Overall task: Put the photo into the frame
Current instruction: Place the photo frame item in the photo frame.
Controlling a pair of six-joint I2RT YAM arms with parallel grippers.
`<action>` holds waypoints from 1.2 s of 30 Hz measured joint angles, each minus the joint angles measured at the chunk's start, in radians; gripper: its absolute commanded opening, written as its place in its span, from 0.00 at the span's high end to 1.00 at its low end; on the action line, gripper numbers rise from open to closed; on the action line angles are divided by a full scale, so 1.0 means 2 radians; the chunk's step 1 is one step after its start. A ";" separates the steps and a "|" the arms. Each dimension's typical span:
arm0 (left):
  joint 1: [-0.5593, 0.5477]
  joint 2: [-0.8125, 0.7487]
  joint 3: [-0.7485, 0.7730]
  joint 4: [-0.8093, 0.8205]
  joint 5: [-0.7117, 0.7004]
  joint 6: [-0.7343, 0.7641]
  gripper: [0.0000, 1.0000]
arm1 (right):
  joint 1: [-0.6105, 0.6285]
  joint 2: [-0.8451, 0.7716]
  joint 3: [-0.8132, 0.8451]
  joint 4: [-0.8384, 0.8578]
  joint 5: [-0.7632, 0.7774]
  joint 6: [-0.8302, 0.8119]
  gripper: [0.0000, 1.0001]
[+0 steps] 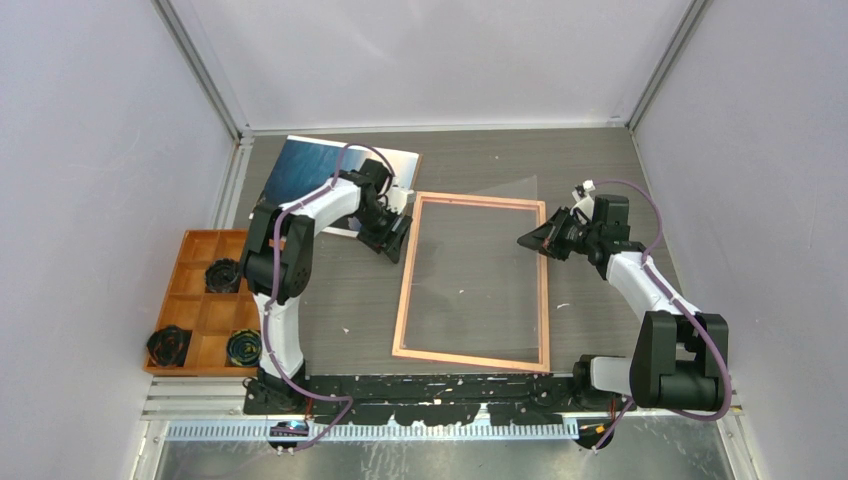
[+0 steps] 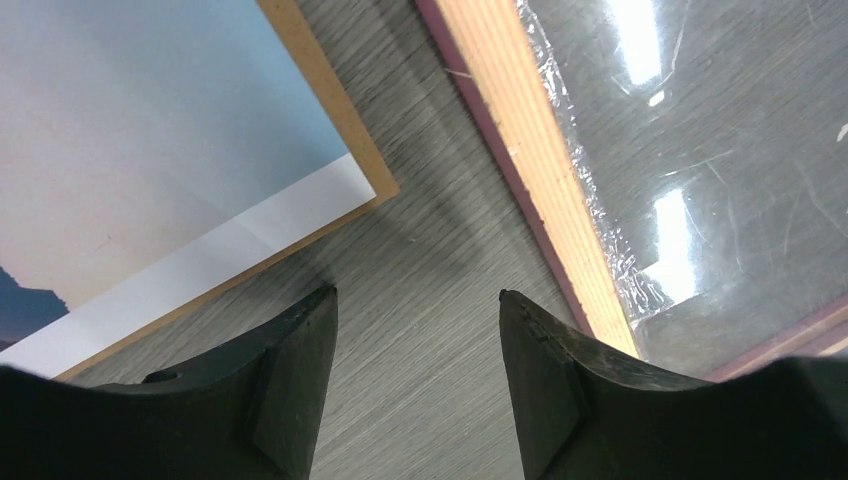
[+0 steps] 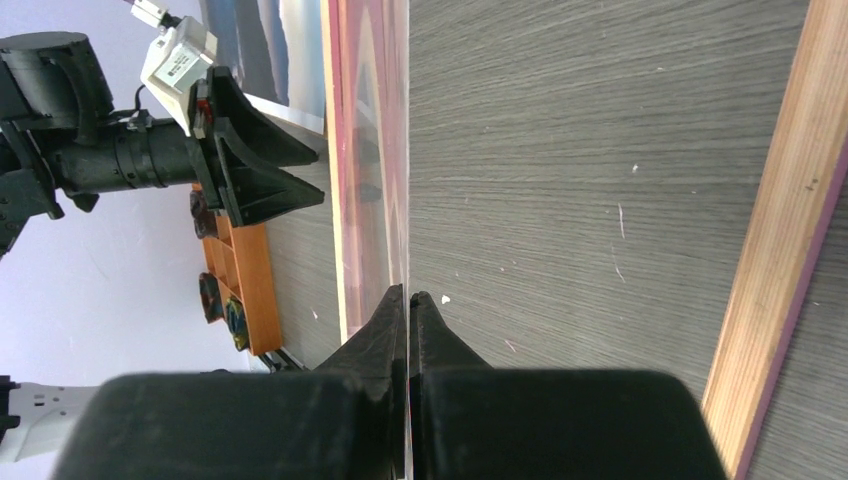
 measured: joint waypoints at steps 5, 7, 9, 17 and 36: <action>-0.014 0.004 0.007 0.000 -0.013 0.000 0.37 | 0.000 0.000 0.000 0.012 -0.010 0.003 0.99; -0.018 0.006 0.010 0.000 -0.017 0.000 0.37 | 0.000 0.000 0.000 0.016 -0.015 0.005 0.99; -0.020 0.008 0.013 0.000 -0.017 0.000 0.37 | 0.000 0.000 0.000 0.019 -0.018 0.007 0.99; -0.024 0.012 0.018 -0.004 -0.023 0.000 0.37 | 0.000 0.012 0.002 0.024 -0.026 0.014 0.99; -0.039 0.012 0.018 0.000 -0.040 0.006 0.37 | -0.001 0.032 -0.003 0.076 -0.036 0.045 0.91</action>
